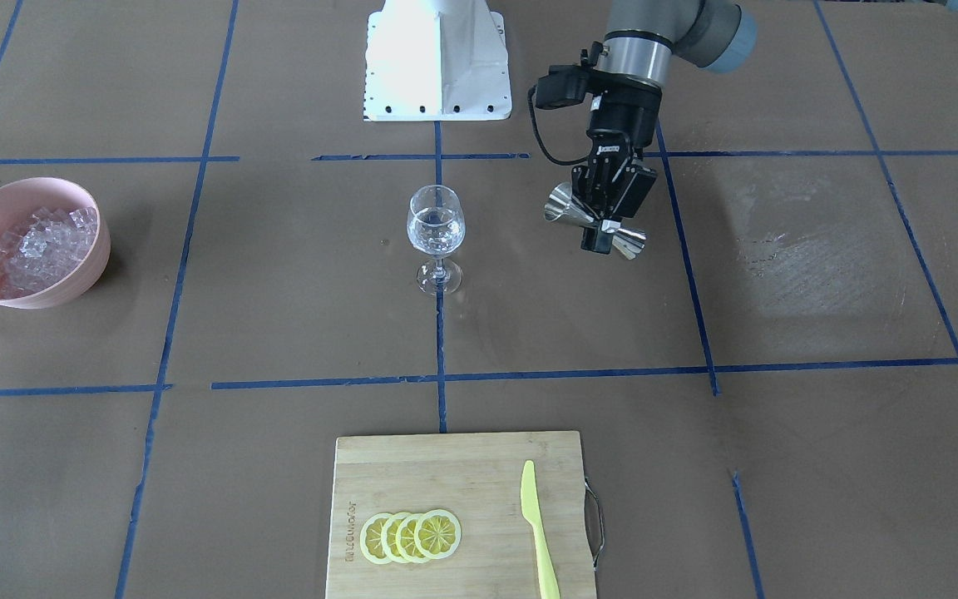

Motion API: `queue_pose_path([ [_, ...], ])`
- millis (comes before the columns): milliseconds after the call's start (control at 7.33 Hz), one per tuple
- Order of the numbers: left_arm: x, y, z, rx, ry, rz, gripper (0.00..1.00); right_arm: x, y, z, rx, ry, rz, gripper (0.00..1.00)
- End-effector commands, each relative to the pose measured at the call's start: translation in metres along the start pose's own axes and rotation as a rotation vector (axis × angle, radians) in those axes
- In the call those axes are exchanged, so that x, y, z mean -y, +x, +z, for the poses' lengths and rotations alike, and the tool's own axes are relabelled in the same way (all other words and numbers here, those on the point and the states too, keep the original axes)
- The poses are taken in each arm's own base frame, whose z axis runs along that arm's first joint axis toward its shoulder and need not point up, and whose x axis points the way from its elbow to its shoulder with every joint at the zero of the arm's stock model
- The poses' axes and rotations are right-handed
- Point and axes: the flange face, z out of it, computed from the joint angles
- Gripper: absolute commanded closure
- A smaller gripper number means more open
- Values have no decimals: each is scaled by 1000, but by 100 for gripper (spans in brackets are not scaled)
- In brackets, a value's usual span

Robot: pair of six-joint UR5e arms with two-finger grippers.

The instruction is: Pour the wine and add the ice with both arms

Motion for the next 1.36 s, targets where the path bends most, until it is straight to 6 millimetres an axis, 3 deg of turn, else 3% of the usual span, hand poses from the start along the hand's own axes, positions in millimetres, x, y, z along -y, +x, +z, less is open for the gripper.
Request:
queue_pose_path([
  [0,-92,1,-17,-2,33,-169,100,0,-1,0,0,0,0,0],
  [136,-134,4,-24,-4,54,-286,100,0,0,-1,0,1,1,0],
  [273,-185,16,-18,-1,56,-416,100,0,0,0,0,0,2,0],
  [409,-221,19,-23,-9,62,-556,100,1,0,2,-1,-3,3,0],
  [545,-231,19,-27,-20,100,-724,100,1,0,4,-1,-6,2,0],
  [682,-280,39,-12,-24,76,-910,100,0,-2,5,1,-10,-1,0],
  [818,-313,49,-2,27,54,-951,100,1,-5,6,1,-11,-7,0],
  [1227,-321,32,-10,193,109,-979,100,3,-10,4,4,-6,-13,0],
])
